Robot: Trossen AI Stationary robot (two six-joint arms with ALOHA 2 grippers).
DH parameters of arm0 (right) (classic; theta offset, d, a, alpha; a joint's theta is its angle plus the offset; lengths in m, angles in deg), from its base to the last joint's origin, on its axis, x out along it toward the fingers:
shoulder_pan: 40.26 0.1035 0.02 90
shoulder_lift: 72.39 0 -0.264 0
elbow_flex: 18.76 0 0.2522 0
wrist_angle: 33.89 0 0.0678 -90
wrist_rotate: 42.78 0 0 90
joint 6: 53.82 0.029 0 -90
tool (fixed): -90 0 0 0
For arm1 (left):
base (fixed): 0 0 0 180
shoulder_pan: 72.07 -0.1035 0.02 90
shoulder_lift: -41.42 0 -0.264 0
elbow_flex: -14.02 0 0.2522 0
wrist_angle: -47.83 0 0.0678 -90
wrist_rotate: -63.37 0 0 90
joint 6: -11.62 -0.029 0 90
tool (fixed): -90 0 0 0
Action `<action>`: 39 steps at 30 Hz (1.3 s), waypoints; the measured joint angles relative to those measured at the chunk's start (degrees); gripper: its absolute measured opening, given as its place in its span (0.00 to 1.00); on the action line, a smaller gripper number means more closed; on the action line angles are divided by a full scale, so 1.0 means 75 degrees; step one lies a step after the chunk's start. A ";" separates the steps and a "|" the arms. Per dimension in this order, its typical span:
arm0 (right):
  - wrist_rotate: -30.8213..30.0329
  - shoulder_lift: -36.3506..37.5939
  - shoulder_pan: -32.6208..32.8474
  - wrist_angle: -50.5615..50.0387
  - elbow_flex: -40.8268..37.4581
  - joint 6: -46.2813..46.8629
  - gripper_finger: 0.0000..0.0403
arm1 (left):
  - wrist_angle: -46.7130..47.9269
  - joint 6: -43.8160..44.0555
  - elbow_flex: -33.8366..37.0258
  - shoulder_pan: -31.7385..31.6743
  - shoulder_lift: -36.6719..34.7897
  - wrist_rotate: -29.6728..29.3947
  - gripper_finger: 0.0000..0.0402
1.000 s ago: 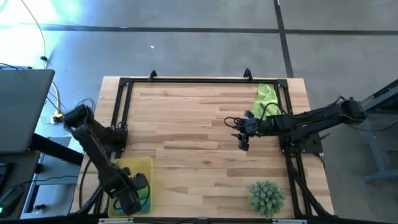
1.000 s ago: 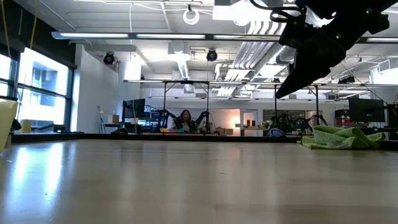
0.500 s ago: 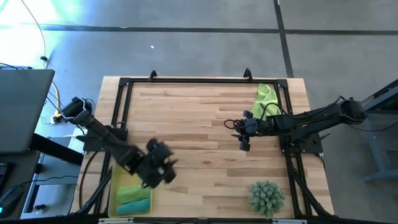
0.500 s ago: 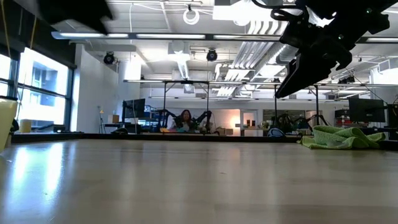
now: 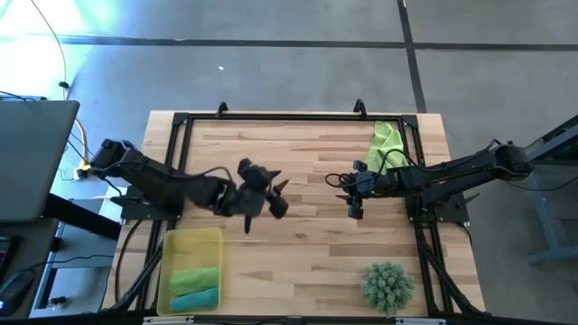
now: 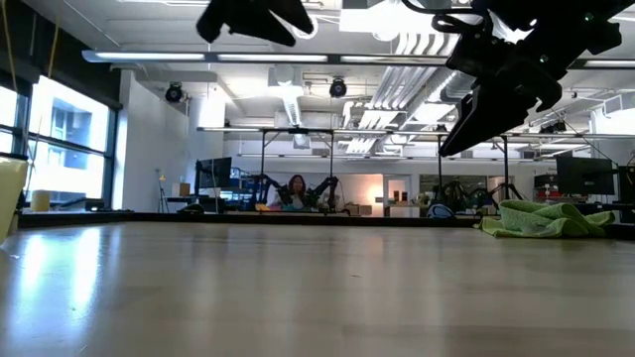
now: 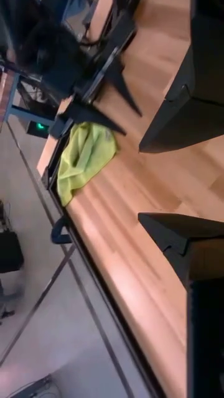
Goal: Roll microfiber towels into tight, uniform cylinder then place into a basket
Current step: Roll the light green microfiber towel
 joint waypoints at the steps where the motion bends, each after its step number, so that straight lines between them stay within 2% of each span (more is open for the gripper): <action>1: 0.0000 0.0000 -0.0002 0.0000 0.0000 0.0000 0.39 | -0.0077 -0.0144 0.0000 -0.0138 -0.0003 0.0120 0.39; 11: 0.0009 0.0000 -0.0003 0.0000 0.0000 0.0000 0.39 | -0.0078 -0.2054 0.0000 -0.1399 0.0003 0.2402 0.39; 14: 0.0012 0.0000 0.0000 0.0000 0.0000 0.0000 0.39 | -0.0080 -0.2576 0.0003 -0.1717 0.0003 0.2740 0.39; 18: -0.0100 0.0000 -0.0054 0.0128 0.0000 0.0000 0.39 | -0.0224 -0.3150 0.0003 -0.2152 0.0003 0.2792 0.39; 21: -0.0062 0.0119 -0.0389 0.0513 0.0000 -0.0233 0.39 | -0.0429 -0.2633 0.0003 -0.2527 0.0003 0.2801 0.39; 24: 0.1163 0.0578 -0.0997 0.0974 0.0000 -0.0573 0.39 | -0.0526 -0.1420 0.0006 -0.2832 0.0003 0.2891 0.39; 26: 0.2062 0.0929 -0.1380 0.1055 0.0000 -0.0568 0.39 | -0.0491 -0.0740 0.0006 -0.2941 0.0006 0.3253 0.39; 29: 0.2799 0.1336 -0.1719 0.1003 0.0000 -0.0580 0.39 | -0.0503 -0.0101 0.0006 -0.2947 0.0006 0.3907 0.39; 34: 0.3296 0.1672 -0.1686 0.1000 0.0000 -0.0524 0.39 | -0.0662 -0.0045 0.0006 -0.2791 0.0006 0.4319 0.39; 39: 0.3374 0.1624 -0.1498 0.1026 0.0000 -0.0033 0.39 | -0.0590 -0.0844 0.0006 -0.2397 0.0006 0.4573 0.39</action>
